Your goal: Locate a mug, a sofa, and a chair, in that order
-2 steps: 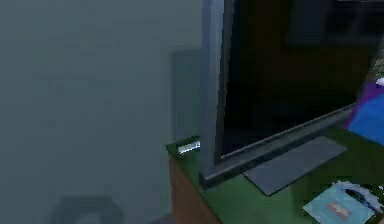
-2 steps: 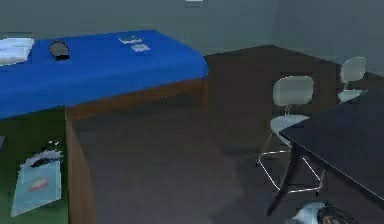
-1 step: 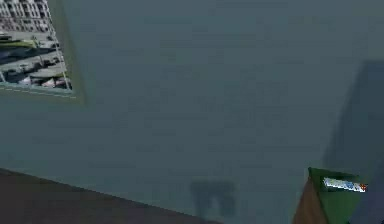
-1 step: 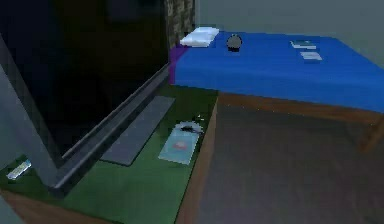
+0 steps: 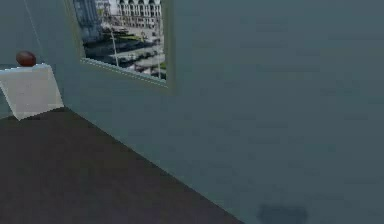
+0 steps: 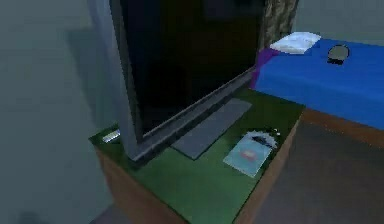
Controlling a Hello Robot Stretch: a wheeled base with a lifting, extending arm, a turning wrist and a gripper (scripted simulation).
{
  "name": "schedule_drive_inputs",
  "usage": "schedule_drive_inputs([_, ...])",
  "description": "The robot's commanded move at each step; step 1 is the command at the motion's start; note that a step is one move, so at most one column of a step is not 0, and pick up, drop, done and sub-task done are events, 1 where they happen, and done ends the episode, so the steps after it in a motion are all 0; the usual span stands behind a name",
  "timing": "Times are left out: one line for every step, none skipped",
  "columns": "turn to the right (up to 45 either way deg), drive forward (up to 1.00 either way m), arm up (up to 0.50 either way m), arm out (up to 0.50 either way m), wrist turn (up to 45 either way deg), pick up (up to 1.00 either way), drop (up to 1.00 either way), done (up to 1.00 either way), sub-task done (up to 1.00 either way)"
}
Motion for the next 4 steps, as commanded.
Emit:
schedule_drive_inputs([0.0,0.15,0.00,0.00,0.0,0.00,0.00,0.00,0.00])
schedule_drive_inputs([-45.0,0.00,0.00,0.00,0.0,0.00,0.00,0.00,0.00])
schedule_drive_inputs([-42.0,0.00,0.00,0.00,0.0,0.00,0.00,0.00,0.00])
schedule_drive_inputs([0.0,1.00,0.00,0.00,0.0,0.00,0.00,0.00,0.00])
